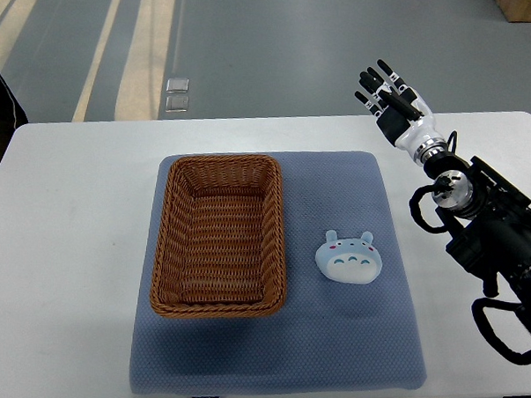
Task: Place blue toy in brown basket
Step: 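Swing the right hand forward over the table toward the blue plush toy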
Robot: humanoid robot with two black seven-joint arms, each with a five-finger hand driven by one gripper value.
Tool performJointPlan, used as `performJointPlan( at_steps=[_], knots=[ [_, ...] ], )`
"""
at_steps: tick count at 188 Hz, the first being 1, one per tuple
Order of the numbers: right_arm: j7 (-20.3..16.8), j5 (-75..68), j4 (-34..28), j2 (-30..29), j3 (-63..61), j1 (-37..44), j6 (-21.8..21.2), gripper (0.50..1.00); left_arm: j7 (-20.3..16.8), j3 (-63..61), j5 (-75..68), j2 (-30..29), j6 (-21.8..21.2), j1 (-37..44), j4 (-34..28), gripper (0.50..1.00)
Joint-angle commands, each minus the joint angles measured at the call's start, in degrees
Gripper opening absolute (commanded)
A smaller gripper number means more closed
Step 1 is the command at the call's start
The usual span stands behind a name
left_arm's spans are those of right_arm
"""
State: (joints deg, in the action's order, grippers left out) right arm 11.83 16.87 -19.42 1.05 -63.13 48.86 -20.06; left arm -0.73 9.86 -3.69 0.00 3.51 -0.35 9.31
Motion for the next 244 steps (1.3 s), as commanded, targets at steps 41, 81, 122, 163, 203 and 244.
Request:
performJointPlan(
  at_steps=[41, 81, 122, 163, 203, 244],
  knots=[
    [0.03, 0.00, 0.00, -0.09, 0.03, 0.01, 0.11, 0.913, -1.29, -0.36, 0.00, 0.00, 0.09, -0.09, 0.19, 1.000],
    [0.03, 0.00, 0.09, 0.09, -0.06, -0.17, 0.11, 0.913, -1.29, -0.54, 0.00, 0.00, -0.70, 0.00, -1.13, 1.000],
    [0.03, 0.00, 0.17, 0.62, -0.32, -0.17, 0.20, 0.913, -1.29, -0.63, 0.00, 0.00, -0.70, 0.00, -1.04, 1.000],
    [-0.06, 0.00, 0.09, 1.41, -0.41, 0.27, 1.78, 0.913, -1.29, -0.63, 0.00, 0.00, -0.70, 0.00, -1.22, 1.000],
    [-0.23, -0.79, -3.34, 5.36, -0.24, -0.26, 3.53, 0.913, -1.29, -0.63, 0.00, 0.00, -0.70, 0.00, -1.13, 1.000],
    [-0.85, -1.49, -9.14, 11.78, 1.08, -0.08, 13.29, 0.913, -1.29, -0.63, 0.00, 0.00, -0.70, 0.00, -1.22, 1.000]
  ],
)
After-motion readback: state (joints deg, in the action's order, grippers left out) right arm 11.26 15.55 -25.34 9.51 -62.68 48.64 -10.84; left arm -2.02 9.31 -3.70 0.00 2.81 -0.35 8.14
